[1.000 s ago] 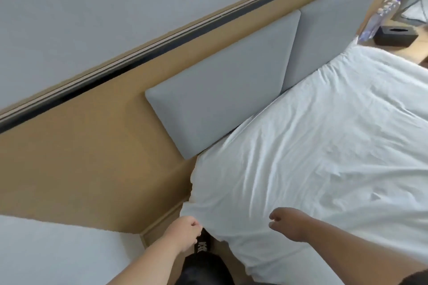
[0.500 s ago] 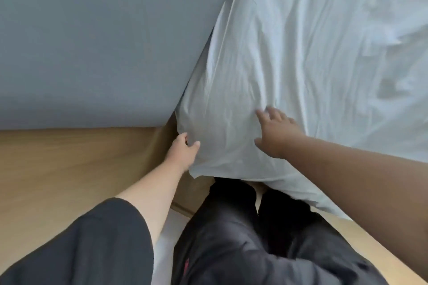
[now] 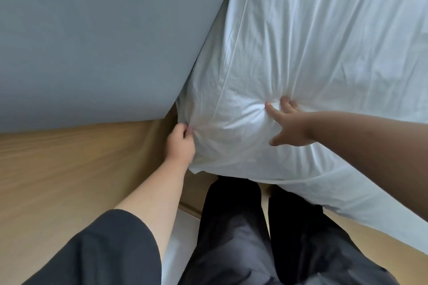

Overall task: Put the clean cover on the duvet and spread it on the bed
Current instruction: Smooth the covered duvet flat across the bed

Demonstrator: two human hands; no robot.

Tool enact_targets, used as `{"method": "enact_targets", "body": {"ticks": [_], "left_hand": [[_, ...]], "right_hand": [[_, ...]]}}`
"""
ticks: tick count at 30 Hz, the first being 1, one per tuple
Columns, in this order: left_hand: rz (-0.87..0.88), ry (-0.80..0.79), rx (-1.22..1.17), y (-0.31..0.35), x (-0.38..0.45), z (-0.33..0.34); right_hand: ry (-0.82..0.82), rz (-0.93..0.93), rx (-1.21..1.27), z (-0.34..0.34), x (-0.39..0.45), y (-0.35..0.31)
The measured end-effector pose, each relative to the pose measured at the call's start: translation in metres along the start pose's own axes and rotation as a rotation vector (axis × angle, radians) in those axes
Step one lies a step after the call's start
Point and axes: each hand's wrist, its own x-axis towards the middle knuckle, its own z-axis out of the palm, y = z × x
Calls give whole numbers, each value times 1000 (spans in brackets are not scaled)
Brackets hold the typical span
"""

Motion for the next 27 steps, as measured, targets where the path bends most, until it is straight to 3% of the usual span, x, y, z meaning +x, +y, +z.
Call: {"method": "enact_targets", "body": {"ticks": [3, 9, 14, 17, 22, 27], "left_hand": [[11, -22, -90, -8, -13, -7], [-77, -262, -252, 3, -25, -34], [-105, -487, 46, -7, -33, -30], [24, -371, 374, -9, -39, -12], [-36, -137, 301, 4, -57, 18], [74, 10, 436, 9, -56, 19]], "right_hand": [[35, -4, 26, 1, -5, -1], [113, 15, 26, 11, -6, -4], [130, 42, 6, 16, -1, -7], [121, 44, 13, 16, 1, -7], [98, 42, 40, 14, 2, -6], [70, 40, 31, 11, 4, -6]]}}
